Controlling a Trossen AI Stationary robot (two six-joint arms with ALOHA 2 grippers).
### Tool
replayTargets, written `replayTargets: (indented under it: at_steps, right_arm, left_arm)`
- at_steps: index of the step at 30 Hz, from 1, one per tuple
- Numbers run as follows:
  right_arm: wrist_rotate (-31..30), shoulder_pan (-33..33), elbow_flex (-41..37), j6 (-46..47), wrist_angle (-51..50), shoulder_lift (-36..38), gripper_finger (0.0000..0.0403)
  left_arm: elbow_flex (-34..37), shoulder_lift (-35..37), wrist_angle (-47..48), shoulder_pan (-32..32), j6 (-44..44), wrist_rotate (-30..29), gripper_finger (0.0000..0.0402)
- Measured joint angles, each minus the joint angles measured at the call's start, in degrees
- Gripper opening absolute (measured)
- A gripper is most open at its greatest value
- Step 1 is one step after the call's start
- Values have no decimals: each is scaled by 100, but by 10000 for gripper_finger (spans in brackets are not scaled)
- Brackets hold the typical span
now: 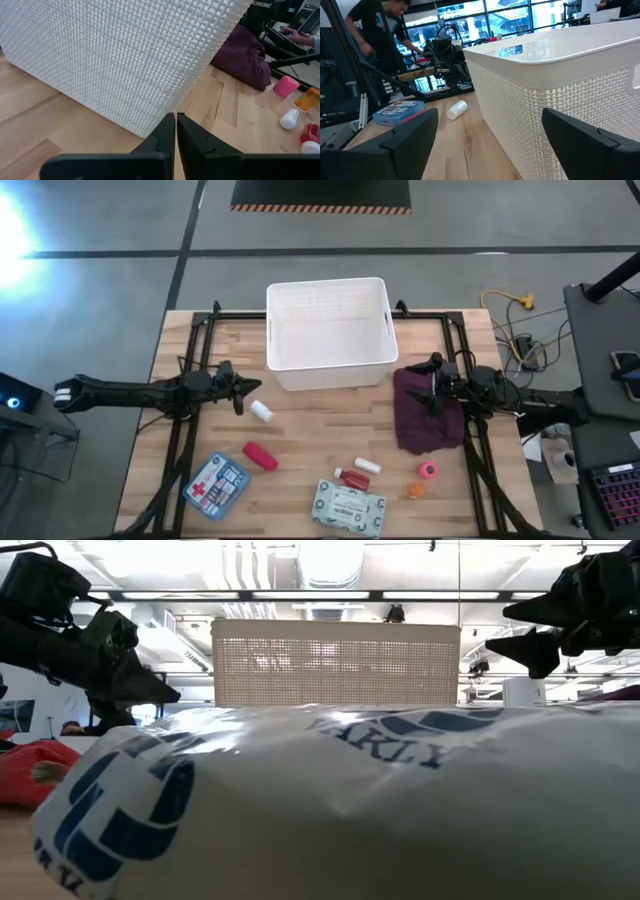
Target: Pick & place medical supplies in basket/bin
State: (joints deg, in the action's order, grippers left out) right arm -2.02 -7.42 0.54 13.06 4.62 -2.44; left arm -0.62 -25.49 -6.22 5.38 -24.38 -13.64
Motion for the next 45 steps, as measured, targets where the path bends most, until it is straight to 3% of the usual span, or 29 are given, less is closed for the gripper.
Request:
replayTargets:
  at_steps: [45]
  right_arm:
    - [-1,2,2,0,0,-2,347]
  left_arm:
    - [-2,0,0,0,0,0,0]
